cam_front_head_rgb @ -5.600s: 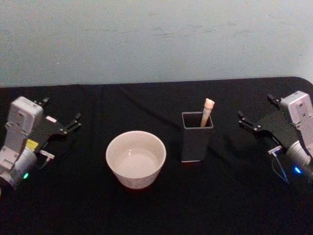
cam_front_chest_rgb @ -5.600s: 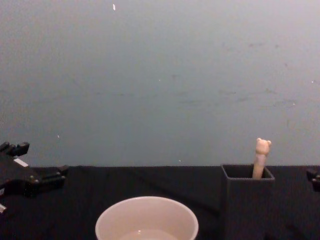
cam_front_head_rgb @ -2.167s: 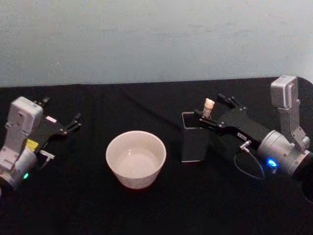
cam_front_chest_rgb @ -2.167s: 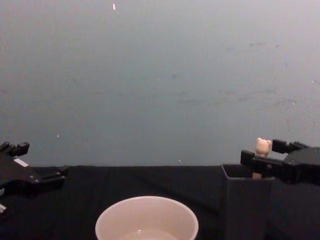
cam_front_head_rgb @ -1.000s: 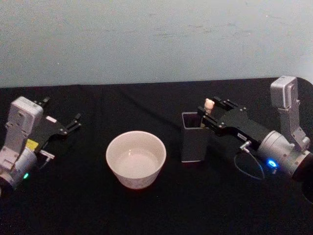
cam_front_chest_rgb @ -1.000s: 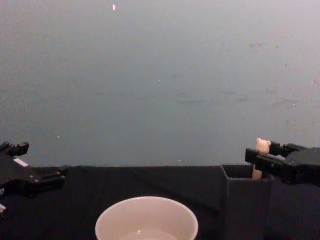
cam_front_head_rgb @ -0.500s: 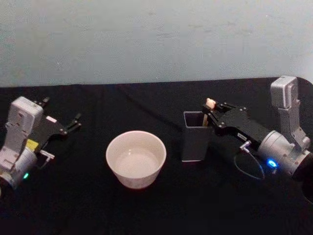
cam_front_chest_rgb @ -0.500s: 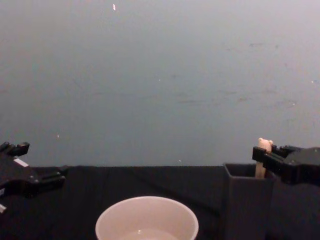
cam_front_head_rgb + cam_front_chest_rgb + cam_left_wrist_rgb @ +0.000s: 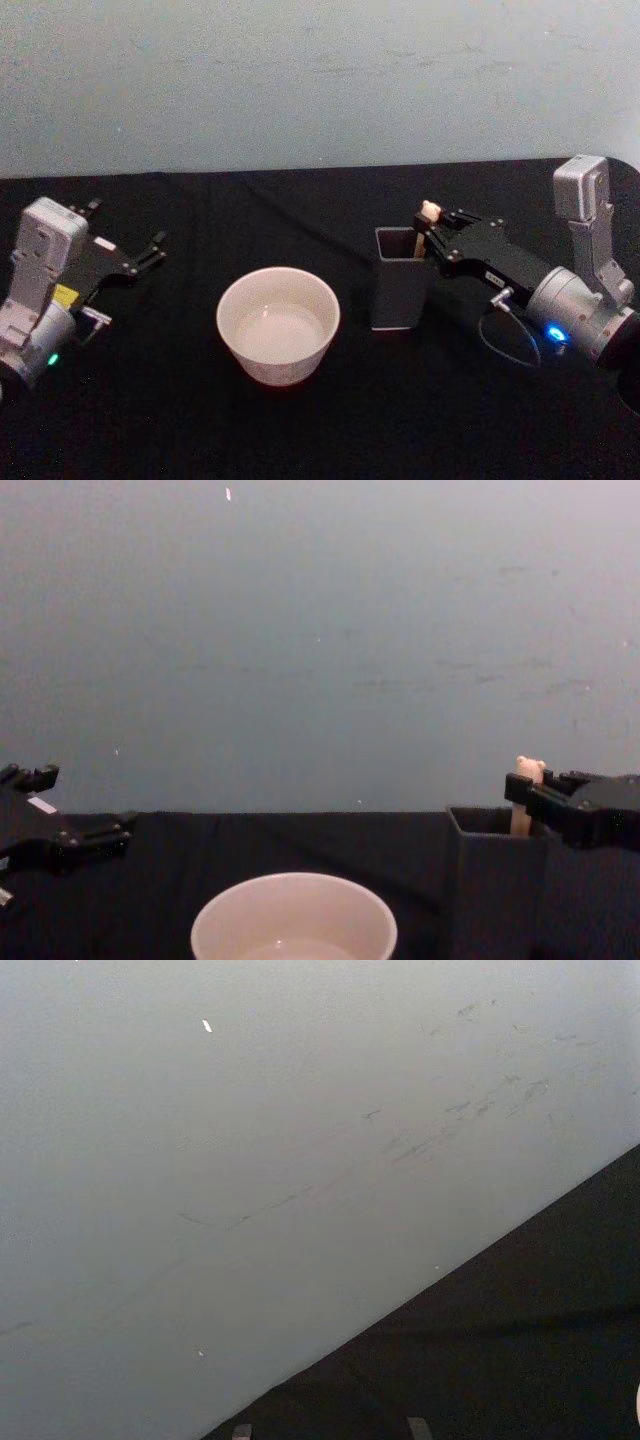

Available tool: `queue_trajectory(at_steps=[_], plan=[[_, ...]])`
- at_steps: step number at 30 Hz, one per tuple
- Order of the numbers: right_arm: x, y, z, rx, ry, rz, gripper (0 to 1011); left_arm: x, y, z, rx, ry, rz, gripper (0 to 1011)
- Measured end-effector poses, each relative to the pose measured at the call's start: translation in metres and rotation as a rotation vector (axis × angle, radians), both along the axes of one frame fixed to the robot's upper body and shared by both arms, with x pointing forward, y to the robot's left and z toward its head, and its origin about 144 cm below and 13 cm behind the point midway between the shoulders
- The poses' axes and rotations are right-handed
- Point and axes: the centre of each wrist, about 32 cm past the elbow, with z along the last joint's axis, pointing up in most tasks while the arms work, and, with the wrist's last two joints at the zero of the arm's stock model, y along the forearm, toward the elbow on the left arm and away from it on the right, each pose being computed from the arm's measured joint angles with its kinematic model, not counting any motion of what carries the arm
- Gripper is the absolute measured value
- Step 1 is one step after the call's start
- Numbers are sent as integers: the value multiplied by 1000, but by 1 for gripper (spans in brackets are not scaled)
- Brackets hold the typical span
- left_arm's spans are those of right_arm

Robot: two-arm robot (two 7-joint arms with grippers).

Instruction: Pick up the stirring spoon with one hand, stir inside the cup, then place it back in its original position.

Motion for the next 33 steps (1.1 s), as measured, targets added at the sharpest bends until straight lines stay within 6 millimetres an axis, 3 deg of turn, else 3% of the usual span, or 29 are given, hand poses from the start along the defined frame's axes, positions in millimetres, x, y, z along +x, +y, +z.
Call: queue_trajectory(at_steps=[10, 33], plan=[[-2, -1, 5, 2, -17, 16, 214, 0, 0, 0, 0, 0, 0, 1001], [-1, 5, 57, 129, -159, 40, 214, 0, 0, 0, 0, 0, 0, 1001]])
